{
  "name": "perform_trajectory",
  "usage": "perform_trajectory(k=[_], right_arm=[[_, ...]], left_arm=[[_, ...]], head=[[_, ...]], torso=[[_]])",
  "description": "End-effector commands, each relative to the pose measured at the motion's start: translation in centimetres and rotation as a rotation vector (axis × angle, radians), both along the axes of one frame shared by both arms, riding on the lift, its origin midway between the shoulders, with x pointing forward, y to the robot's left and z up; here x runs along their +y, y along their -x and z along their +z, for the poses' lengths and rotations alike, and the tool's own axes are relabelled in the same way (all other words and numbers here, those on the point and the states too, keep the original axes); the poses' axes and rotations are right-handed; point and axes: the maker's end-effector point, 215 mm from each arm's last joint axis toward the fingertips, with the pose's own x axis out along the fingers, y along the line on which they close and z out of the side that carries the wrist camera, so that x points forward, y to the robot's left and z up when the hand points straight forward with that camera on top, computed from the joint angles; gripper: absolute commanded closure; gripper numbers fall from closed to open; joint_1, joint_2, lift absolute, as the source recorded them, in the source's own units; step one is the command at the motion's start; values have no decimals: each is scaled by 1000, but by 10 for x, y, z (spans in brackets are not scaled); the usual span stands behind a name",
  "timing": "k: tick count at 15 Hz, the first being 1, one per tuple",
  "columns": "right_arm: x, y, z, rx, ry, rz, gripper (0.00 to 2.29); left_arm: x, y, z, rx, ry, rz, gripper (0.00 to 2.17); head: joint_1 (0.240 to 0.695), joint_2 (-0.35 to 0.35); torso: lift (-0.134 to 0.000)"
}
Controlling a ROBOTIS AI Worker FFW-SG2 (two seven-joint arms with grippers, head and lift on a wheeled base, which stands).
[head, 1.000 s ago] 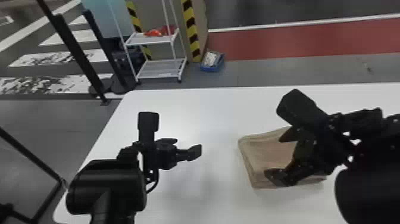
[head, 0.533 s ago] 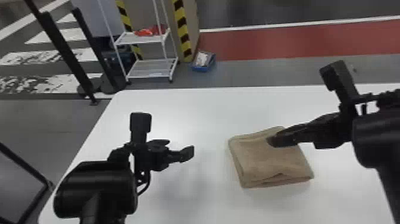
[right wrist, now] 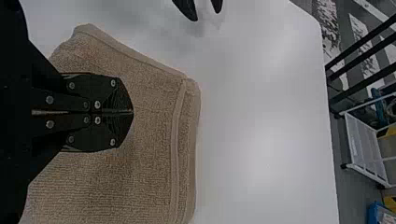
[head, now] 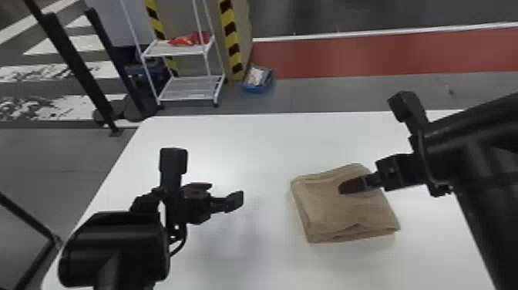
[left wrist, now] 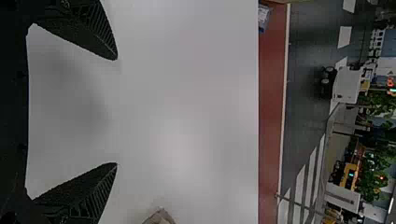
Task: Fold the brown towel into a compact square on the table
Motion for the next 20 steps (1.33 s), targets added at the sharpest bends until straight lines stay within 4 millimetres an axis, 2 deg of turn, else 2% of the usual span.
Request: perform_trajectory(k=[1,3,4,8,10,12,15,17,20], right_arm=[[15,15,9,-17,-46,31,2196],[24,23,35,-58,-116,63,2196],[19,23,40,-84,-102,51,2196],[-37,15,36,-150,12,-94,2192],[-54,19,27,-141,42,-114,2196],[-66,34,9,-113,70,-116,2192],[-72,58,-19,-75,133,-112,2192],[-72,65,-24,-64,134,-111,2192],[-70,73,-19,-83,122,-106,2196]], left_arm=[[3,-1,0,-1,3,7,70],[2,-3,3,-9,5,5,70],[2,-3,3,-9,5,5,70],[3,-13,10,-43,16,15,70],[1,-16,11,-62,19,10,70],[2,-18,10,-61,16,13,70],[3,-20,10,-60,14,15,70],[4,-20,8,-57,10,18,70],[4,-21,8,-56,8,17,70]], head=[[695,208],[695,225],[695,237],[695,215],[695,177],[695,159],[695,139],[695,137],[695,140]], torso=[[-124],[-124],[-124],[-124],[-124],[-124],[-124],[-124],[-124]])
